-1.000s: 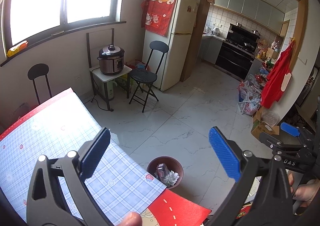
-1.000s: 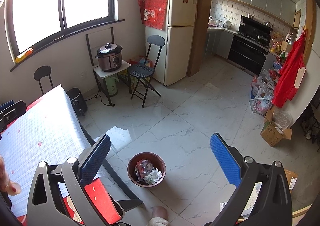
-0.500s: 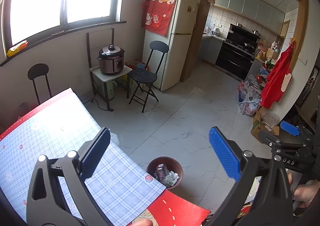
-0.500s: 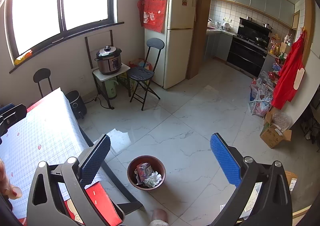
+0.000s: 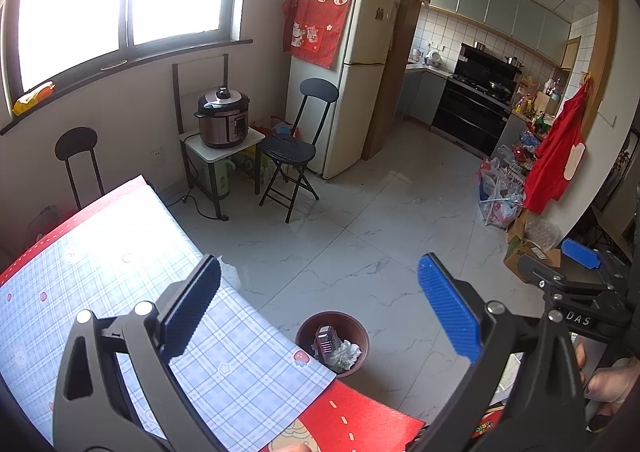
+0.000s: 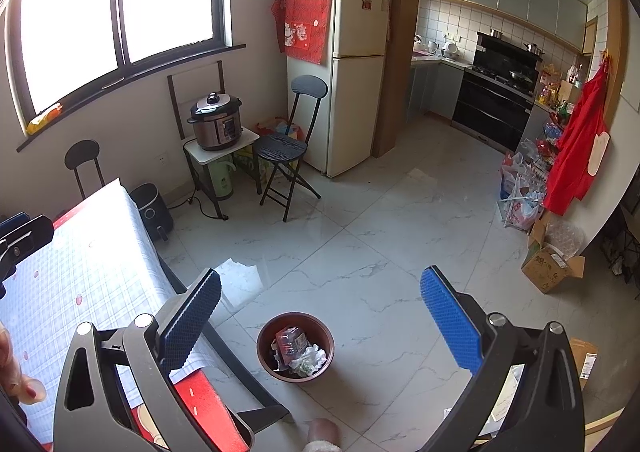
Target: Collect trash
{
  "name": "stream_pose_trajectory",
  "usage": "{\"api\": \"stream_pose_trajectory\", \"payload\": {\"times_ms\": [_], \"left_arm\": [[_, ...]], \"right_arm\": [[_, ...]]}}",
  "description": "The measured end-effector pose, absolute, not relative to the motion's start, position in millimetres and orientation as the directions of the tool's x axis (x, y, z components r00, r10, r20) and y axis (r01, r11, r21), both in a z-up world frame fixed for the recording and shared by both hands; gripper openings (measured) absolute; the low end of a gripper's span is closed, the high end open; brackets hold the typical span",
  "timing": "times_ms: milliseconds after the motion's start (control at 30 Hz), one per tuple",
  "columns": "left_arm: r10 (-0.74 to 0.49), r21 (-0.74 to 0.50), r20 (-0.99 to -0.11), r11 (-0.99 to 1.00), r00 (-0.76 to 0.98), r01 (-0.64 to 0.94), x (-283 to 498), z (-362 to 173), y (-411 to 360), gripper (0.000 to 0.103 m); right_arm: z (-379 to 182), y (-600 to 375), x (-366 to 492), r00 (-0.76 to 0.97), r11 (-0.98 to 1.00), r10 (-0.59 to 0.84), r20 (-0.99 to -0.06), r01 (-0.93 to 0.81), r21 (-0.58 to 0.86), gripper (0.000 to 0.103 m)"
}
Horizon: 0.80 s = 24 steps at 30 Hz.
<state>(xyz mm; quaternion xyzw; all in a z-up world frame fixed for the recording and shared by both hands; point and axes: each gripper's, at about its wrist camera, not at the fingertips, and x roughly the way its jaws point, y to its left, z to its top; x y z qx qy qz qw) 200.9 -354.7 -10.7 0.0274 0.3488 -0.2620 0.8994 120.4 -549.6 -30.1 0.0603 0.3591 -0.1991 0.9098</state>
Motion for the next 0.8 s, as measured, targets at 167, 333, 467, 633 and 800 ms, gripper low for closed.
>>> {"api": "stream_pose_trajectory", "payload": {"times_ms": [167,333,467,633,800], "left_arm": [[-0.449,-0.139,-0.648,0.864,0.615,0.483,203.3,-10.6,-355.0,0.097],[-0.447,-0.140,-0.655,0.864,0.609,0.483,208.6,-11.5,-354.8,0.097],[-0.442,-0.133,-0.657,0.865,0.610,0.484,209.5,-12.3,-356.1,0.097],[-0.434,-0.126,-0.666,0.867,0.606,0.482,210.7,-15.4,-356.8,0.097],[-0.434,-0.133,-0.673,0.868,0.599,0.479,210.1,-17.6,-356.9,0.097]], "right_arm": [[-30.2,-548.2,125.1,0.661,0.910,-0.324,-0.677,0.412,-0.033,0.098],[-31.9,-548.1,127.5,0.658,0.908,-0.325,-0.679,0.417,-0.031,0.098],[-32.3,-548.3,128.8,0.658,0.908,-0.324,-0.680,0.418,-0.029,0.098],[-34.8,-548.0,128.7,0.657,0.908,-0.320,-0.682,0.418,-0.023,0.098],[-35.3,-546.7,128.6,0.661,0.909,-0.319,-0.680,0.416,-0.023,0.098]]}}
